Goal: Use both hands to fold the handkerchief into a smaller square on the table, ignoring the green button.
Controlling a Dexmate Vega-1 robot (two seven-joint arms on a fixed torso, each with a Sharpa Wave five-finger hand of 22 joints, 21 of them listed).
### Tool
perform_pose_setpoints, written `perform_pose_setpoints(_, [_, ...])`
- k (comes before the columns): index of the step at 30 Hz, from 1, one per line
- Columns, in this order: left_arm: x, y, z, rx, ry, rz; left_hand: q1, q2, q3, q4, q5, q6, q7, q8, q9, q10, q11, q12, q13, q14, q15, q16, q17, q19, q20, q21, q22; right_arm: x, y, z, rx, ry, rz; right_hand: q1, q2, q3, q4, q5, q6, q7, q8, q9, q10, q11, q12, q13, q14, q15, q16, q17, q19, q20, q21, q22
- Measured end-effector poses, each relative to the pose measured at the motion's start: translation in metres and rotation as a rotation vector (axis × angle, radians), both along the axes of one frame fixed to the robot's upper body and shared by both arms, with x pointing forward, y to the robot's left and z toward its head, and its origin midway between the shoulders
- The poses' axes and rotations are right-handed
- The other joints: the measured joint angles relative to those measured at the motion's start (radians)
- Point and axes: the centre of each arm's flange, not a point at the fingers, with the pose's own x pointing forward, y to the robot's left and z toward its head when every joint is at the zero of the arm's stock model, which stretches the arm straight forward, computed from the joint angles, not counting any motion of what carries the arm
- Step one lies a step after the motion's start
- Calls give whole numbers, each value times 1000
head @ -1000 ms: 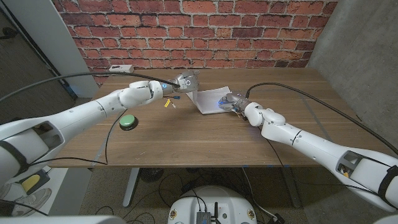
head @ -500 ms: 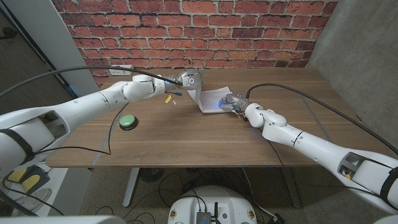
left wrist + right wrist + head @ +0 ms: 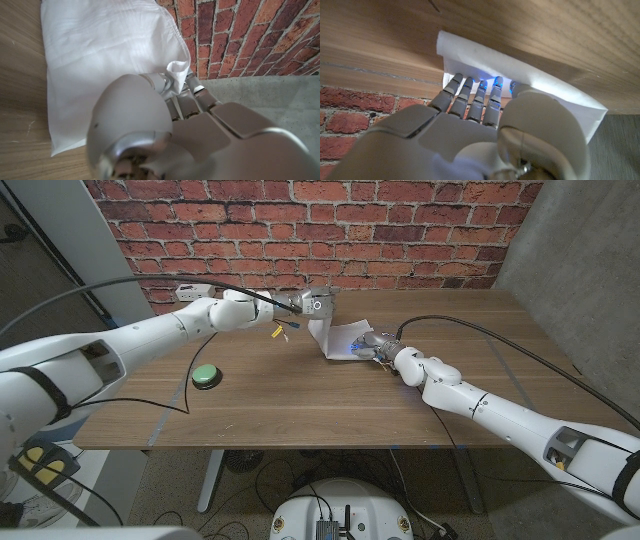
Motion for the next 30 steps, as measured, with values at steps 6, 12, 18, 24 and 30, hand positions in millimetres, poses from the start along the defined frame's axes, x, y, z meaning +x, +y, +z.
perform_pose_setpoints(6, [1, -13, 1, 39, -4, -25, -4, -4, 0, 0, 0, 5, -5, -4, 0, 0, 0, 0, 4, 0, 0, 0, 0, 0, 0, 4, 0, 1, -1, -1, 1, -2, 2, 0, 0, 0, 0, 0, 3, -3, 1, 0, 5, 5, 0, 0, 0, 0, 0, 0, 0, 0, 0, 1])
perform_pose_setpoints(12, [0, -25, -1, 77, -4, -54, -3, -3, -3, -3, 0, 5, -5, -4, 0, 0, 0, -1, 4, 0, 0, -1, 0, -7, 0, 4, 0, 1, -2, -2, 6, -1, 5, 0, 0, 0, 0, 0, 5, -1, 1, 0, 5, 5, 0, 0, 0, 0, 0, 0, 0, 0, -2, 1])
perform_pose_setpoints(18, [1, -36, -2, 107, -3, -79, -2, -2, -4, -4, 0, 5, -5, -8, 0, 0, 0, -4, 4, 5, -5, -3, 0, -9, 2, 11, 0, 0, -4, -3, 12, 2, 7, -5, 5, 4, -4, 0, 8, 3, 1, 0, 5, 5, 0, 0, 0, 0, 0, 0, -1, -1, 1, 0])
perform_pose_setpoints(24, [4, -45, -5, 132, -1, -90, -2, -2, -4, -4, 0, 5, -5, -8, 0, 0, 0, -4, 9, 5, -5, -4, 0, -13, -2, 15, 0, -1, -7, -4, 15, 5, 8, -5, 5, 4, -4, 0, 8, 3, 1, 0, 5, 5, 0, 0, 0, 0, 0, 0, 2, 2, 1, 0])
perform_pose_setpoints(30, [5, -54, -7, 139, 2, -112, 1, 1, -4, -4, -1, 5, -5, -11, 0, 0, 0, -8, 9, 5, -5, -9, 0, -15, 0, 22, 0, -2, -10, -5, 19, 6, 8, -5, 5, 4, -4, 0, 8, 3, 1, -1, 9, 1, 0, 0, 0, 0, 0, 0, 2, 2, 1, 0])
